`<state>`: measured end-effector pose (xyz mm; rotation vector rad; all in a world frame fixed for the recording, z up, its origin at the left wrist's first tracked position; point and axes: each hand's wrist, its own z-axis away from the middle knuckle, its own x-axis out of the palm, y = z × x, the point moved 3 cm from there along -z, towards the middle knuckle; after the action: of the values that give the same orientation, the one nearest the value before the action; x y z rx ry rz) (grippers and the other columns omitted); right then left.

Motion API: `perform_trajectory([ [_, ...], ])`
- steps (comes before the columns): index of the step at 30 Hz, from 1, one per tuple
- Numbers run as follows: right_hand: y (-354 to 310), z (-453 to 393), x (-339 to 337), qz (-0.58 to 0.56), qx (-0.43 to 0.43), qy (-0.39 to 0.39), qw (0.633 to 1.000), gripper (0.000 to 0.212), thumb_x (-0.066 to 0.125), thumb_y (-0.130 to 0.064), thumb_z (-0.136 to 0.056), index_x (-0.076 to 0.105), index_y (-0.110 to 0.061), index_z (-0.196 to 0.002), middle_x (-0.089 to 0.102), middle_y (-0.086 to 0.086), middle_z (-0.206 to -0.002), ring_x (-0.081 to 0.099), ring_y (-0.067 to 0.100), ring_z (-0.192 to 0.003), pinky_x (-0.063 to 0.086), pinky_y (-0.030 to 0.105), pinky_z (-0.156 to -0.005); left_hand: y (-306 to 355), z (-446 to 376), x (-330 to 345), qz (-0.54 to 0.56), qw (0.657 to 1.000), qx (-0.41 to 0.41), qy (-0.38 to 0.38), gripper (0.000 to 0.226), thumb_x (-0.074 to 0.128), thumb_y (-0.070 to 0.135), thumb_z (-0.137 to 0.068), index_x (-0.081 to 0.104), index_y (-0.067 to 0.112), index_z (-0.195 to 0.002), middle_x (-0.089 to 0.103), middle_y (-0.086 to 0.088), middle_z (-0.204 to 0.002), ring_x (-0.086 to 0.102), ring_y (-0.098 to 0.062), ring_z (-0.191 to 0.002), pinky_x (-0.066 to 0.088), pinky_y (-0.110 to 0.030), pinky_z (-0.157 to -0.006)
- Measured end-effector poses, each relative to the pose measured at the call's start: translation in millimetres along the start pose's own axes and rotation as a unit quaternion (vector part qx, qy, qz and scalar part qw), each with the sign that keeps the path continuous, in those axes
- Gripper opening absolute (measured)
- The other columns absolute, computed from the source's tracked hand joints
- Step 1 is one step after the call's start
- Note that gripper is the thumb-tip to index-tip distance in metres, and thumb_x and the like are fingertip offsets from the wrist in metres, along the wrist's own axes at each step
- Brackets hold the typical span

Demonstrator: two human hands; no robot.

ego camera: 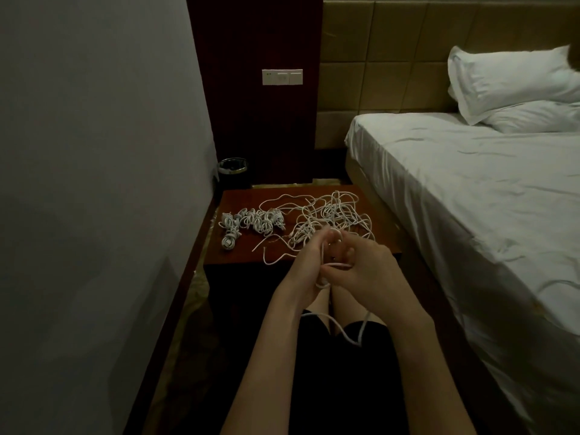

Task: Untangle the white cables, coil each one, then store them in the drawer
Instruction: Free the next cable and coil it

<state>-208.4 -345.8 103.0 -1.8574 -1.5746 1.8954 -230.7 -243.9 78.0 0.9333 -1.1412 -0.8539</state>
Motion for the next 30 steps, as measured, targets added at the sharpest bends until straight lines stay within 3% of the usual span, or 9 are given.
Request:
perform_trajectory([
  [3,8,0,4,0.003,0.048,0.013,0.999,0.036,0.078,-0.039,-0.071,0.053,-0.026,-0.095,0.065,-0.011,-0.086,0.064,0.004,-0.077,0.055,0.029,-0.072,-2,3,-1,-0.081,0.996,-0.031,0.002,0.038,0.034,0.047,-0.102,0.059,0.019,-0.092,0.059,0.004,-0.071,0.047,-0.006,-0.047,0.03,-0.018,-0.044],
  [5,14,-1,6,-0.023,0.066,-0.013,0.997,0.038,0.078,-0.037,-0.073,0.05,-0.022,-0.093,0.065,-0.007,-0.087,0.065,0.009,-0.077,0.057,0.031,-0.073,-4,5,-4,-0.097,0.994,-0.047,-0.009,0.039,0.033,0.046,-0.102,0.058,0.019,-0.089,0.051,0.006,-0.056,0.038,-0.004,-0.037,0.027,-0.014,-0.037],
  [9,23,-1,-3,-0.187,0.039,-0.082,0.978,0.011,0.072,-0.019,-0.084,0.063,-0.013,-0.09,0.066,0.011,-0.076,0.058,0.009,-0.058,0.051,0.025,-0.056,-10,0,-11,-0.047,0.996,-0.056,-0.051,0.038,0.034,0.047,-0.101,0.048,0.019,-0.08,0.031,0.007,-0.051,0.02,-0.003,-0.035,0.012,-0.015,-0.033],
  [12,27,-2,-13,-0.208,0.002,-0.02,0.978,0.004,0.067,-0.011,-0.088,0.069,-0.013,-0.091,0.067,0.018,-0.08,0.058,0.011,-0.056,0.047,0.024,-0.05,-15,0,-10,-0.033,0.993,-0.069,-0.092,0.041,0.031,0.054,-0.099,0.052,0.02,-0.091,0.033,0.007,-0.051,0.019,-0.001,-0.035,0.007,-0.016,-0.036],
  [14,29,-4,-12,-0.174,-0.022,0.038,0.984,0.002,0.07,-0.01,-0.086,0.07,-0.012,-0.088,0.067,0.003,-0.074,0.061,0.013,-0.062,0.049,0.027,-0.056,-18,4,-5,-0.032,0.988,-0.079,-0.131,0.044,0.031,0.06,-0.096,0.056,0.024,-0.1,0.032,0.007,-0.051,0.017,-0.001,-0.034,0.006,-0.016,-0.037],
  [17,30,-7,-4,-0.196,-0.017,0.091,0.976,0.011,0.07,-0.003,-0.083,0.066,-0.013,-0.081,0.056,-0.01,-0.057,0.048,0.003,-0.052,0.039,0.016,-0.053,-21,8,-1,-0.03,0.98,-0.088,-0.174,0.042,0.039,0.06,-0.087,0.054,0.02,-0.093,0.028,0.007,-0.048,0.016,-0.001,-0.032,0.007,-0.015,-0.034],
  [23,35,-6,3,-0.337,0.068,0.082,0.935,0.012,0.075,-0.018,-0.08,0.068,-0.008,-0.078,0.064,0.008,-0.061,0.055,0.005,-0.049,0.039,0.017,-0.046,-23,11,-7,-0.037,0.968,-0.091,-0.229,0.045,0.034,0.04,-0.101,0.063,0.023,-0.072,0.027,0.012,-0.043,0.018,0.002,-0.033,0.01,-0.015,-0.033],
  [26,38,-9,1,-0.339,0.063,0.116,0.932,0.017,0.077,-0.023,-0.078,0.069,-0.009,-0.075,0.068,0.021,-0.079,0.059,0.018,-0.063,0.045,0.024,-0.055,-26,11,-4,-0.043,0.961,-0.103,-0.251,0.042,0.037,0.037,-0.097,0.067,0.02,-0.074,0.028,0.011,-0.042,0.019,0.001,-0.032,0.009,-0.017,-0.035],
  [30,29,-11,7,-0.335,0.047,0.16,0.927,0.02,0.074,-0.02,-0.083,0.066,-0.002,-0.081,0.065,0.021,-0.08,0.057,0.016,-0.064,0.044,0.015,-0.052,-28,11,-3,-0.073,0.966,-0.093,-0.231,0.038,0.044,0.039,-0.095,0.062,0.009,-0.078,0.025,0.007,-0.041,0.017,-0.003,-0.031,0.009,-0.015,-0.036],
])
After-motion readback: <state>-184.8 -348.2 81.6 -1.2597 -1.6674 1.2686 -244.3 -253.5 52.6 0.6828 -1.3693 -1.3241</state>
